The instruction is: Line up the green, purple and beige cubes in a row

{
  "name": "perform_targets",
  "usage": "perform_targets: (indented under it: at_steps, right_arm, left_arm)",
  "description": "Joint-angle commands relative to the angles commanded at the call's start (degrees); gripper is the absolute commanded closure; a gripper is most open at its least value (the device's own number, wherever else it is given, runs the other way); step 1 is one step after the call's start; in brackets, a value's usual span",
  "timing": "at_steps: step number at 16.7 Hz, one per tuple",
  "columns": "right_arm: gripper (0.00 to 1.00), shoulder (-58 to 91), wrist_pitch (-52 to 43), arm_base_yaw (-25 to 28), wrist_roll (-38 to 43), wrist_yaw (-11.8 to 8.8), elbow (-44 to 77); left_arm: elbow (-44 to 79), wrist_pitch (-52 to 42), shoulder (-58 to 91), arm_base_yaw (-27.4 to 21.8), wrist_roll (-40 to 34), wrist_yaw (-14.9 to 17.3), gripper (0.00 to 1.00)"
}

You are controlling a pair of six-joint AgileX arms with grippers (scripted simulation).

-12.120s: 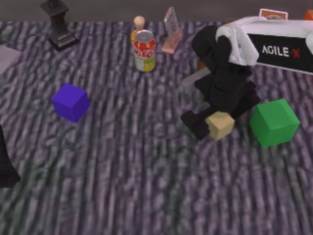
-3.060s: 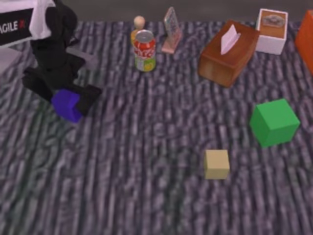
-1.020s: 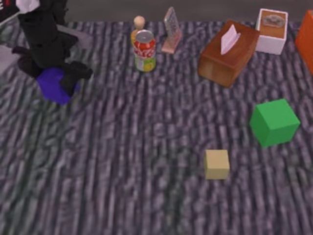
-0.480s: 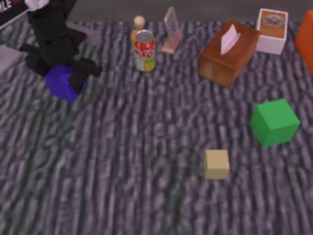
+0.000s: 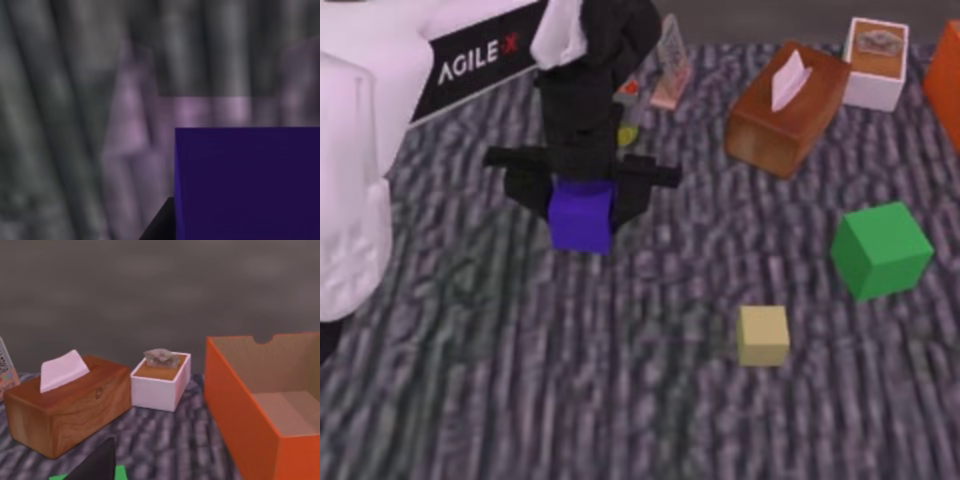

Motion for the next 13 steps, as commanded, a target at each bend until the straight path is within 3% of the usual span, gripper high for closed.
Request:
perform_targets:
  at_steps: [3, 6, 9, 13]
  right_arm:
    - [0.0, 0.0, 0.0, 0.0, 0.0, 0.0, 0.0]
    - [0.0, 0.0, 0.0, 0.0, 0.0, 0.0, 0.0]
    - [0.0, 0.0, 0.0, 0.0, 0.0, 0.0, 0.0]
    - [0.0, 0.0, 0.0, 0.0, 0.0, 0.0, 0.0]
  left_arm:
    - [-2.0, 0.0, -1.7, -7.7, -14.1, -0.1, 1.0]
    - [-3.5, 0.6, -3.7, -13.5, -22.9, -0.4, 1.0]
    - [-4.3, 1.0, -4.9, -15.9, -26.3, -0.6, 1.0]
    - [-4.1, 1.0, -4.7, -15.7, -26.2, -0.6, 1.0]
